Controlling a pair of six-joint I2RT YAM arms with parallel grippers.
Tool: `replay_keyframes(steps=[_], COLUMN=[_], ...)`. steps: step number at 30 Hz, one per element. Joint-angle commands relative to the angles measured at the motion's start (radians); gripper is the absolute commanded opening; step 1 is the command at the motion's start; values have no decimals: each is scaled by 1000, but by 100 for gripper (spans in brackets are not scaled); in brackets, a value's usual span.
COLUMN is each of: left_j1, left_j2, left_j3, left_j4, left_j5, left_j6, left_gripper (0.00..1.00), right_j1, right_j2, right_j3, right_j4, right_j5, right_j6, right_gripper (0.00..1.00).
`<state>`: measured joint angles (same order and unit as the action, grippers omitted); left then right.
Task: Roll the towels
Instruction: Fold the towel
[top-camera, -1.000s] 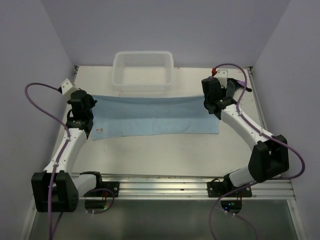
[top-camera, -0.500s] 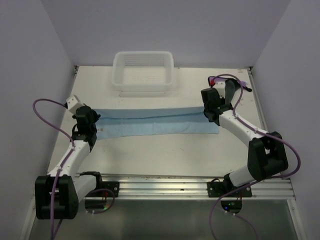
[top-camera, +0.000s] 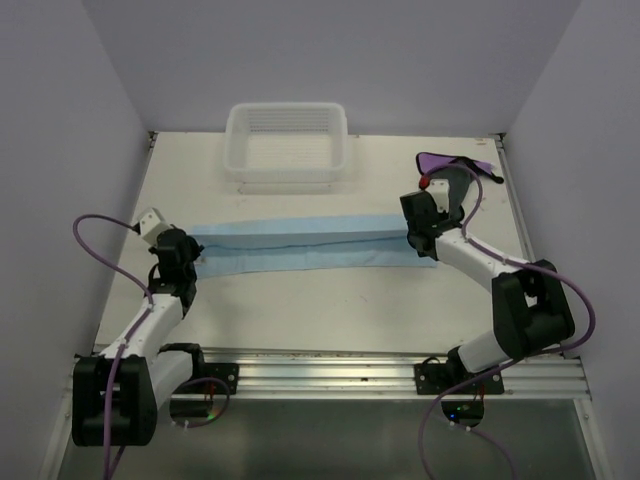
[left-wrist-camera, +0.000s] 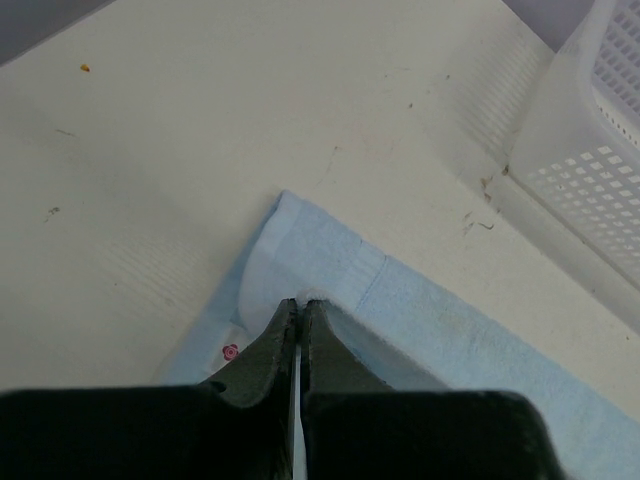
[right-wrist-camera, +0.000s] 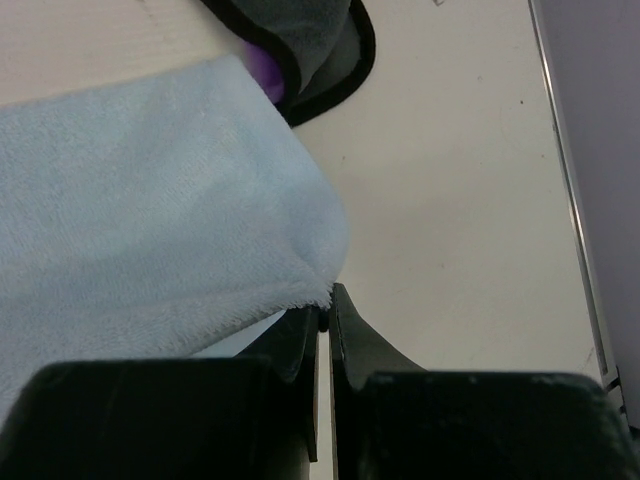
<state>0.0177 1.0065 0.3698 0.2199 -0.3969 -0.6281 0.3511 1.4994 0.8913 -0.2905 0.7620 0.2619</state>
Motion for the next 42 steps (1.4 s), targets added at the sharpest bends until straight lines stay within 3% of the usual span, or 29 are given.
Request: replay_keyframes(steps=[1, 14, 26, 30, 32, 36, 42], left_j1=[10, 10, 8, 8, 8, 10, 8], left_j2=[-17, -42, -115, -173, -189, -221, -252], left_j3=[-25, -78, -95, -117, -121, -120, -100], left_j4=[84, 68, 15, 9, -1, -40, -82], left_j5=[-42, -45, -22, -7, -2, -7, -10], left_j6=[-9, -16, -33, -25, -24, -28, -41], left_gripper=[0, 1, 22, 26, 35, 43, 45], right_j1=[-9, -9, -9, -9, -9, -9, -9], right_j2=[8, 2, -94, -110, -116, -143, -203], right_j3=[-31, -52, -109, -115, -117, -126, -130], right_j4=[21, -24, -36, -50, -59, -68, -101], right_j5=[11, -27, -66, -78, -87, -87, -90], right_j6=[45, 82, 115, 119, 117, 119, 114], right_gripper=[0, 0, 11, 20, 22, 23, 31])
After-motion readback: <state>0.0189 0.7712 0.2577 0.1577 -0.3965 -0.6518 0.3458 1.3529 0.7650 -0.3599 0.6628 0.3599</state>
